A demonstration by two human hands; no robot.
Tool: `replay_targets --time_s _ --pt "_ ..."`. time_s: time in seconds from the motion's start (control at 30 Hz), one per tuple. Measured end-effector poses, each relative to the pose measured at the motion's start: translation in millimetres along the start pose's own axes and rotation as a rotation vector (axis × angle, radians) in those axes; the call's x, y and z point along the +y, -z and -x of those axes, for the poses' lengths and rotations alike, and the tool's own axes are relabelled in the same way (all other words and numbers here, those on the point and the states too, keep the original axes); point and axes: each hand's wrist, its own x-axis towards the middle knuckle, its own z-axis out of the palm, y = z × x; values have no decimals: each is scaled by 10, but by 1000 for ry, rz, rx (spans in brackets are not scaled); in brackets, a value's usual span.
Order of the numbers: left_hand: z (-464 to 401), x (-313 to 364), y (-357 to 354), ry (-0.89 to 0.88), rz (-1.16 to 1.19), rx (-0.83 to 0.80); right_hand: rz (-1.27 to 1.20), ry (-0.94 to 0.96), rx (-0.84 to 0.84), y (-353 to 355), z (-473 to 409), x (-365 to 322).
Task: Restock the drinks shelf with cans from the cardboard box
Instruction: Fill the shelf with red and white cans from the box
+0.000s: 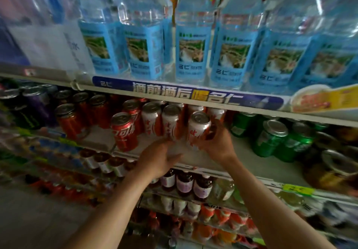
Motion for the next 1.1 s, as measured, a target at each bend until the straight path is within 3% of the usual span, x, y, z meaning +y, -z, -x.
replay_targets --time_s 0.37,0.5,1.0,1.1 --pt "-52 -49 22 -33 -95 -73 3 -31 -37 -112 -24 84" --pt "-20 -41 9 -40 -95 -49 100 -112 -37 -123 -4 137" --pt "6 -72 -7 -83 -76 -38 123 -120 -49 -179 14 37" --pt "199 -189 42 -189 57 97 239 -25 212 -149 319 -154"
